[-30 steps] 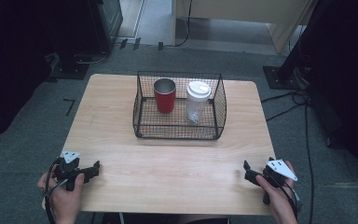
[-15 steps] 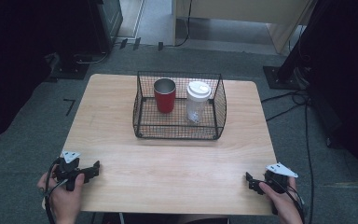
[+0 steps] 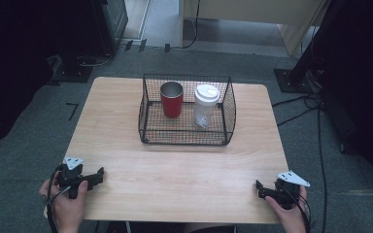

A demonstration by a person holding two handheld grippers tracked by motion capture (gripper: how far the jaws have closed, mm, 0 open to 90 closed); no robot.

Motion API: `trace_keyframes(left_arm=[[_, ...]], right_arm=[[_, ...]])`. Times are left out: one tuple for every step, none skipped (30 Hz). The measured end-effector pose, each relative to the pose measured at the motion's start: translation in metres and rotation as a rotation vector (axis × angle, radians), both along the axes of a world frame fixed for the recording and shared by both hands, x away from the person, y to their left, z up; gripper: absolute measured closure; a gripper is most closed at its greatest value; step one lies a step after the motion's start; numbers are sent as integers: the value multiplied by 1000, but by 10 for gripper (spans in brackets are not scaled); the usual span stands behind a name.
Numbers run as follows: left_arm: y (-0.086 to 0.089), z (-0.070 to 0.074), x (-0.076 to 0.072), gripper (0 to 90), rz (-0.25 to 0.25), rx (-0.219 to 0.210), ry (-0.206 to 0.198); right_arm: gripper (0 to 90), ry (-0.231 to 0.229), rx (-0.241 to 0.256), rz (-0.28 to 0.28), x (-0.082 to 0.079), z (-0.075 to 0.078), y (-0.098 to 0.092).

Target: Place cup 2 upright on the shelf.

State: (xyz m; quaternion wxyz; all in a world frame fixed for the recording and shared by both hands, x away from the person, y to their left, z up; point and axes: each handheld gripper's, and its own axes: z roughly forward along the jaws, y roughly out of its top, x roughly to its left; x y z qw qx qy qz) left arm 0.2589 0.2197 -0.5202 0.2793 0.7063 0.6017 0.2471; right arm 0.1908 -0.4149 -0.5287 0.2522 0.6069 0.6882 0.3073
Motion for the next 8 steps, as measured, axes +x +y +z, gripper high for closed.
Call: trace_keyframes(left_arm=[[-1, 0, 0, 0, -8, -1, -1], [-1, 0, 0, 0, -19, 0, 0], [-1, 0, 1, 0, -22, -1, 0], [-2, 0, 1, 0, -26, 0, 1], [-3, 0, 2, 0, -32, -1, 1], [-5, 0, 3, 0, -36, 0, 0], [-6, 0, 4, 0, -20, -2, 0], [-7, 0, 4, 0, -10, 0, 0]], right_arm=[[61, 0, 0, -9, 0, 0, 1], [61, 1, 2, -14, -1, 0, 1], [61, -1, 1, -16, -2, 0, 2], [60, 0, 1, -9, -3, 0, 3], [60, 0, 2, -3, -4, 0, 4], [60, -1, 3, -2, -4, 0, 4], [60, -1, 3, -1, -4, 0, 4], [58, 0, 3, -1, -4, 0, 4]])
